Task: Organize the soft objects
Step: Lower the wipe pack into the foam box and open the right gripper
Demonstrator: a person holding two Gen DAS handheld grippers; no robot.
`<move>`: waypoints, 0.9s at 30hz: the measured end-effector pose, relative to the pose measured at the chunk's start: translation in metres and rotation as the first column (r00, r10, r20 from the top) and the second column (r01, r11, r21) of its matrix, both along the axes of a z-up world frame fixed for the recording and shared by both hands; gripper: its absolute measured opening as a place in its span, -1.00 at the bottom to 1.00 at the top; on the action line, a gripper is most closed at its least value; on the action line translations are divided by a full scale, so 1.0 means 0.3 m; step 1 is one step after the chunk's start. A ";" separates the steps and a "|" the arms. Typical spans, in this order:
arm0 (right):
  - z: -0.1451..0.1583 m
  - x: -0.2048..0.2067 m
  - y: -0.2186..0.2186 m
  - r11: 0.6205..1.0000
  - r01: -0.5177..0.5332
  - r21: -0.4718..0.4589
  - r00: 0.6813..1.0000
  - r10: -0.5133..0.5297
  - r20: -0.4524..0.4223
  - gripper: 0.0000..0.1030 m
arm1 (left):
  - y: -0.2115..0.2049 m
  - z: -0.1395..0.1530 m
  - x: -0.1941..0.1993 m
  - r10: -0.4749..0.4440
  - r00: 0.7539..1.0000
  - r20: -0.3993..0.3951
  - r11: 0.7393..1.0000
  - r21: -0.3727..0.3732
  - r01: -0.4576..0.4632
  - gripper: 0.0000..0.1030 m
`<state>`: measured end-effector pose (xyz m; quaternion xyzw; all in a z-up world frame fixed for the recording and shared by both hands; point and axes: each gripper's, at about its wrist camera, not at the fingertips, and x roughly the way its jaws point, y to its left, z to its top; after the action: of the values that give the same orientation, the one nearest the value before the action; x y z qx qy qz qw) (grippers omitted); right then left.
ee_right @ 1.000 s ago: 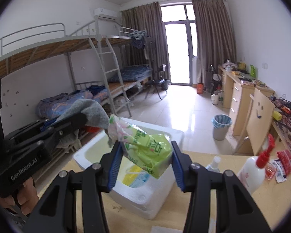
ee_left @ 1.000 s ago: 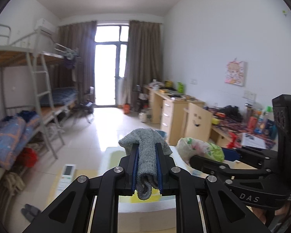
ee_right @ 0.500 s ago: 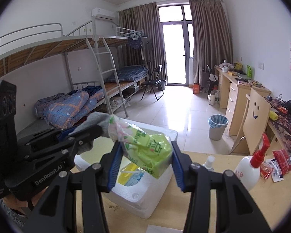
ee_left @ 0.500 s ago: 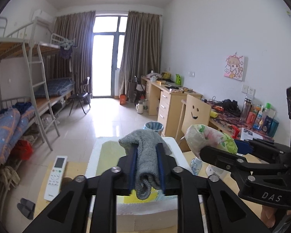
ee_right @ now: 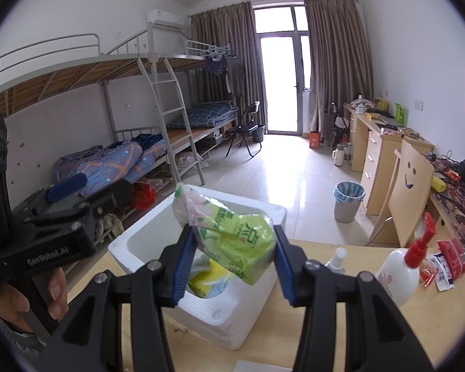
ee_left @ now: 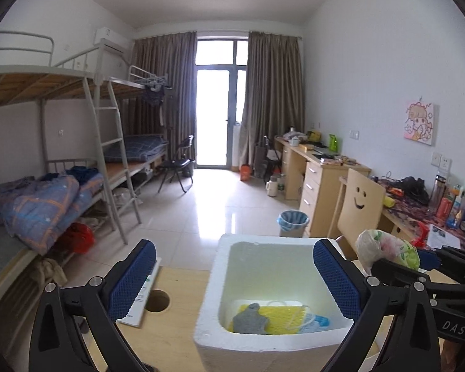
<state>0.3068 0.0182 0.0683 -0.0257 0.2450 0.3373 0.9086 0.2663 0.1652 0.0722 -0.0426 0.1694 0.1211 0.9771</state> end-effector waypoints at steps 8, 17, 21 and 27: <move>-0.016 0.019 0.041 1.000 -0.021 -0.016 1.000 0.021 -0.012 0.03 | 0.055 0.012 -0.043 0.072 0.997 0.008 0.997 0.034 -0.073 0.98; -0.018 0.019 0.116 0.997 -0.073 -0.016 0.997 0.072 -0.027 0.03 | 0.123 0.023 -0.098 0.115 0.993 0.001 0.992 0.057 -0.115 0.98; -0.028 0.035 0.124 0.998 -0.061 -0.022 0.998 0.060 -0.032 0.03 | 0.140 0.021 -0.112 0.126 0.992 -0.003 0.990 0.057 -0.126 0.98; -0.035 0.055 0.143 0.998 -0.047 -0.042 0.998 0.045 -0.041 0.42 | 0.153 0.025 -0.131 0.134 0.991 0.013 0.990 0.042 -0.134 0.98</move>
<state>0.3234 0.0612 0.0577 -0.0440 0.2695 0.3534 0.8947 0.2270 0.2110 0.0798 -0.0338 0.1587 0.1898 0.9683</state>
